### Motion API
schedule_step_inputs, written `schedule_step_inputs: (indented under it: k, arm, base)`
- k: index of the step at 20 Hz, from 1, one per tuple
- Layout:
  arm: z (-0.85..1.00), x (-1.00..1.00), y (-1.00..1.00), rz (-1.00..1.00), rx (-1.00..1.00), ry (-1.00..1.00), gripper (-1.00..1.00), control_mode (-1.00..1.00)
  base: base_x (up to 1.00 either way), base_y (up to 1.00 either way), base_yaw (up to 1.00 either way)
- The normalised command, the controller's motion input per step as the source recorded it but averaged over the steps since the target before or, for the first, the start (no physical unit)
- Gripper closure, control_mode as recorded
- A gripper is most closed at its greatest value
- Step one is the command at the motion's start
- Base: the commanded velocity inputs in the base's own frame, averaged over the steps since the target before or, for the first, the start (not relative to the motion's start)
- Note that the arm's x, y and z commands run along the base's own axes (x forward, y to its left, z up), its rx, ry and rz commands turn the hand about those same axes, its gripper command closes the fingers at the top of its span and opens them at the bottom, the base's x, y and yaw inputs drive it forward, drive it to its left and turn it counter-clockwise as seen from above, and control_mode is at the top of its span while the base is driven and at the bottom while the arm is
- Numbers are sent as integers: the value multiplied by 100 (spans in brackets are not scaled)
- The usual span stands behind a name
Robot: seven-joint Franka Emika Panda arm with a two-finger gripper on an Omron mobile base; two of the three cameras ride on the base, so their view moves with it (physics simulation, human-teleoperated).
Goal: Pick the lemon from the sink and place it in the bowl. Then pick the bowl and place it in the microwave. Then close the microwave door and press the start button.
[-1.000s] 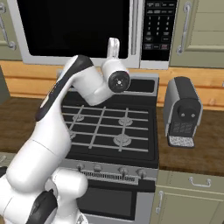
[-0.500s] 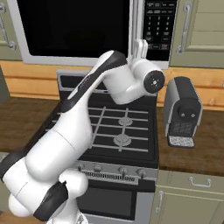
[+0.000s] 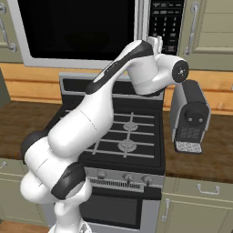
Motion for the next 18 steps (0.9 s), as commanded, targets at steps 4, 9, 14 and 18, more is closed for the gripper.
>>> schedule_step_inputs:
  k: [4, 9, 14, 18]
  arm:
    - [-2, 34, -24, 0, 0, 0, -100, -100]
    - [-7, 38, -6, 0, 0, 0, -100, -100]
    - [-22, 31, -3, 0, 0, 4, -100, -100]
    - [-19, 41, 0, 0, 0, 6, -100, -100]
  base:
    - [0, 0, 0]
    - [0, 0, 0]
    - [0, 0, 0]
    - [0, 0, 0]
